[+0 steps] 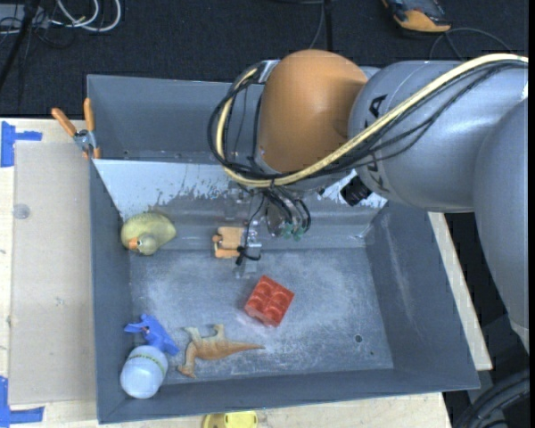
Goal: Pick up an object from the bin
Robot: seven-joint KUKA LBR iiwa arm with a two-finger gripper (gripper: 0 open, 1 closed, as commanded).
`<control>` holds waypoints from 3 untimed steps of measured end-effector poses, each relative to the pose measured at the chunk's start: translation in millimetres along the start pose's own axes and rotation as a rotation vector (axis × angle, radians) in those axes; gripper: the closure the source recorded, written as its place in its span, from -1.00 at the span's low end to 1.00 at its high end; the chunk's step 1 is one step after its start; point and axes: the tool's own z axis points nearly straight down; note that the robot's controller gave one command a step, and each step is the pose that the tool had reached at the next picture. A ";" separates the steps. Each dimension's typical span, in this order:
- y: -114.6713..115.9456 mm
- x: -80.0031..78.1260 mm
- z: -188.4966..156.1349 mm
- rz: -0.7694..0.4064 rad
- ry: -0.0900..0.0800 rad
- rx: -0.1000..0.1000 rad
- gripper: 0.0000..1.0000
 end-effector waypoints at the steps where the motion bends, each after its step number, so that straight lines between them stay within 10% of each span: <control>1: -0.7 -1.3 -5.3 0.003 -0.007 -0.001 -1.00; 2: -26.4 -6.3 60.6 0.044 -0.008 -0.002 -1.00; 3: -80.0 36.1 126.2 -0.054 -0.007 -0.006 -1.00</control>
Offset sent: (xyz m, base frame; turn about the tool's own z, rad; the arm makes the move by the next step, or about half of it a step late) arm 0.0085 -0.0547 -0.1311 0.0867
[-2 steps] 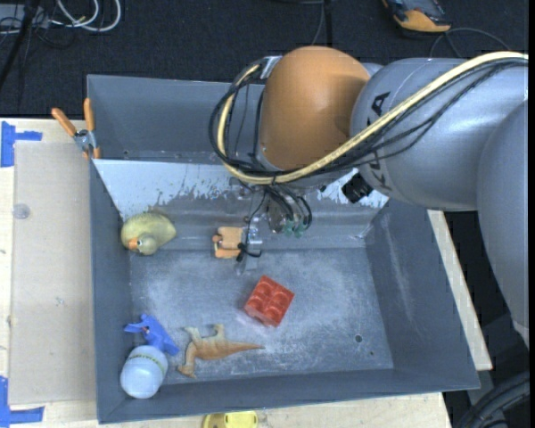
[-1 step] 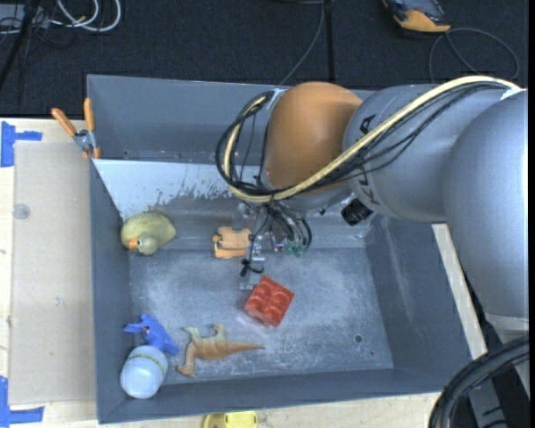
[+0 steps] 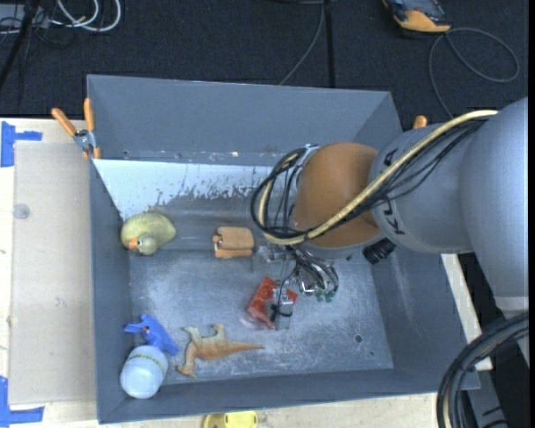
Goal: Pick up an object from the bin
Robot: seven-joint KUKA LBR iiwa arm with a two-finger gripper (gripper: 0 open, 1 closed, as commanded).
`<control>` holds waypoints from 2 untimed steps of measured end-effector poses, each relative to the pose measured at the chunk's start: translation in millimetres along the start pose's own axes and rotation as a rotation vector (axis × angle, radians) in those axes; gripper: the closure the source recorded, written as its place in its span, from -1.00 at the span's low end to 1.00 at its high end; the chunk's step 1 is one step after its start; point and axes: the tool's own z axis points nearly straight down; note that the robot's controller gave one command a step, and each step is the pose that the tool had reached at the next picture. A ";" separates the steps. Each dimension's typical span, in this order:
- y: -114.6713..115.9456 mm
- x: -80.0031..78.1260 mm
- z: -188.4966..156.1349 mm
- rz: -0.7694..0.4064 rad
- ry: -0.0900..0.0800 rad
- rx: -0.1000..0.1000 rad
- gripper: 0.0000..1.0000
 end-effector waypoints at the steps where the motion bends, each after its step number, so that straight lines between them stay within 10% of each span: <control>1: -16.2 7.5 -9.3 0.130 -0.004 0.003 -1.00; 2: -15.8 13.6 -13.9 0.142 -0.003 0.003 -1.00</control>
Offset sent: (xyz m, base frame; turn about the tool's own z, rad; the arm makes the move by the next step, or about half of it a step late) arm -0.0225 -0.0156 -0.0053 0.0678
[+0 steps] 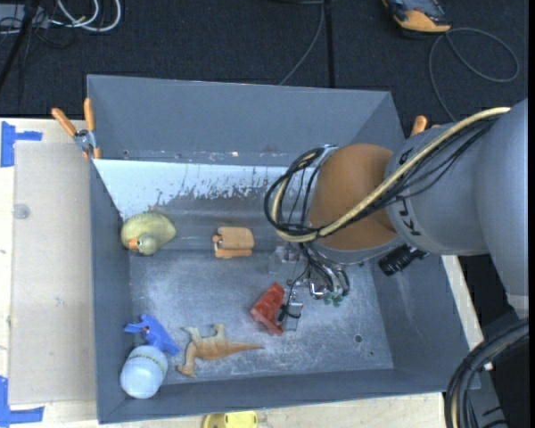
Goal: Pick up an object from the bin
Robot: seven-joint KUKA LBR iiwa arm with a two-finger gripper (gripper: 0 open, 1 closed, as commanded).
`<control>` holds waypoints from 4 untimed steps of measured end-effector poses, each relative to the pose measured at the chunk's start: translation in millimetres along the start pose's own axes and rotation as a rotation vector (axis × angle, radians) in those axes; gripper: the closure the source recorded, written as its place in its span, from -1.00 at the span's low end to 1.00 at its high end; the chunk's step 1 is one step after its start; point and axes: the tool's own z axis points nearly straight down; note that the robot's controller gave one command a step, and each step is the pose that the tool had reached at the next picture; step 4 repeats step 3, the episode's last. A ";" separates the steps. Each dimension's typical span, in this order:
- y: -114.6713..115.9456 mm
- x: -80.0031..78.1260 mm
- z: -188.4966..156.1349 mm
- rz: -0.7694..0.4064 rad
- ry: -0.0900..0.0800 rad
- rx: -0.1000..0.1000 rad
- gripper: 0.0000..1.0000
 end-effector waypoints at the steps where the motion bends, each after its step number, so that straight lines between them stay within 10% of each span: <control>1: 4.9 18.4 11.6 0.003 -0.018 0.003 1.00; 4: 4.6 18.7 9.4 0.004 -0.017 0.004 1.00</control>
Offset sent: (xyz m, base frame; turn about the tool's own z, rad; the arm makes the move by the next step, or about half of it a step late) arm 0.0000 0.0000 0.0000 0.0000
